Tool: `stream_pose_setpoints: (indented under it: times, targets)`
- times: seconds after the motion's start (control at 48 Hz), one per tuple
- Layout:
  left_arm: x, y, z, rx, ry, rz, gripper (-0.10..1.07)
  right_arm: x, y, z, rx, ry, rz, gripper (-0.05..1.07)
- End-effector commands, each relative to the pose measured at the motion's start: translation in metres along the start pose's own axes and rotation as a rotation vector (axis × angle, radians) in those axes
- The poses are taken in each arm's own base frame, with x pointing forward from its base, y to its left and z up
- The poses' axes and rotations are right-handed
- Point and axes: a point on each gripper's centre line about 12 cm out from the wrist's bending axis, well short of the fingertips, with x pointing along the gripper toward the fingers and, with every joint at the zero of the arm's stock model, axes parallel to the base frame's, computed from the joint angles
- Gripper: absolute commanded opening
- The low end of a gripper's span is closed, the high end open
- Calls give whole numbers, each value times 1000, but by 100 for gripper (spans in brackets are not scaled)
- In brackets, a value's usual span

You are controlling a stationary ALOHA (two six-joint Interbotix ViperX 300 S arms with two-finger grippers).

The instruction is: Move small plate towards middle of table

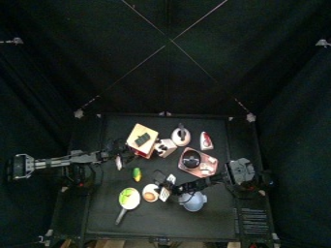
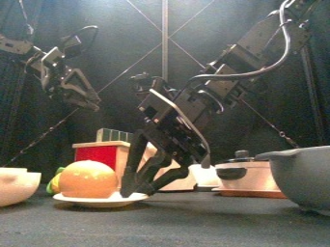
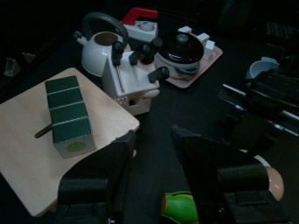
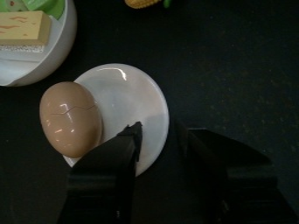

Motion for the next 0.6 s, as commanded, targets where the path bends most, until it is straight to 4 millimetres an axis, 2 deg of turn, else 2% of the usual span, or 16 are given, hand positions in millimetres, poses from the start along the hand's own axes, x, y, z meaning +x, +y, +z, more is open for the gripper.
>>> stream_pose_setpoints:
  times: [0.0,0.25,0.583]
  targets:
    - [0,-1,5,4,-15,-3,79,-6,4,11,16,-23,14,66]
    - [0,-1,5,5,-15,-3,79,-12,-7,12,36,-30,-18,65]
    - [0,0,4,3,-14,-1,79,-29,-34,12,88,-34,-90,65]
